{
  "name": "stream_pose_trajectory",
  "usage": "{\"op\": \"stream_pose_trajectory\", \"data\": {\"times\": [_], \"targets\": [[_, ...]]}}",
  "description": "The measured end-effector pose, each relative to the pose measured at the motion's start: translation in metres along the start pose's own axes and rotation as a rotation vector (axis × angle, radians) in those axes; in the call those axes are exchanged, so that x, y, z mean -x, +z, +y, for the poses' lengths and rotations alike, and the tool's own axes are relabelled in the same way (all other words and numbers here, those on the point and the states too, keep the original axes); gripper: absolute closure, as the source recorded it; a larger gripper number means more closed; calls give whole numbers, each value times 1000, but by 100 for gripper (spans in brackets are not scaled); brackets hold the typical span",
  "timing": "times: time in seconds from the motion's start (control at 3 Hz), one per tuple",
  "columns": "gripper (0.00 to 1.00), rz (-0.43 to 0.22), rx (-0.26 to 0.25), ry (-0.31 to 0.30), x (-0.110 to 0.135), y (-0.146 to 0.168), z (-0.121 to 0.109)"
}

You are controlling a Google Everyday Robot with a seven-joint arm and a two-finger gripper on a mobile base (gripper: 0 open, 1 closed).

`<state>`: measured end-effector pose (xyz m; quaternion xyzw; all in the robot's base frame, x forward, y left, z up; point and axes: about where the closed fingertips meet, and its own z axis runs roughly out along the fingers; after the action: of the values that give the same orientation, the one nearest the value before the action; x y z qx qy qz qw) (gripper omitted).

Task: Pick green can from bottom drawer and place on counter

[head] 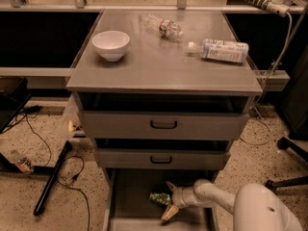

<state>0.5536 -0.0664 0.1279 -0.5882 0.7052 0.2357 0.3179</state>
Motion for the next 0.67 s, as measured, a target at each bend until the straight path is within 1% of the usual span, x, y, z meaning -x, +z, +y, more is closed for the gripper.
{"op": "stream_pose_trajectory", "data": {"times": [0.33, 0.67], "targets": [[17, 0, -2, 0, 0, 1, -2], [41, 0, -2, 0, 0, 1, -2]]}}
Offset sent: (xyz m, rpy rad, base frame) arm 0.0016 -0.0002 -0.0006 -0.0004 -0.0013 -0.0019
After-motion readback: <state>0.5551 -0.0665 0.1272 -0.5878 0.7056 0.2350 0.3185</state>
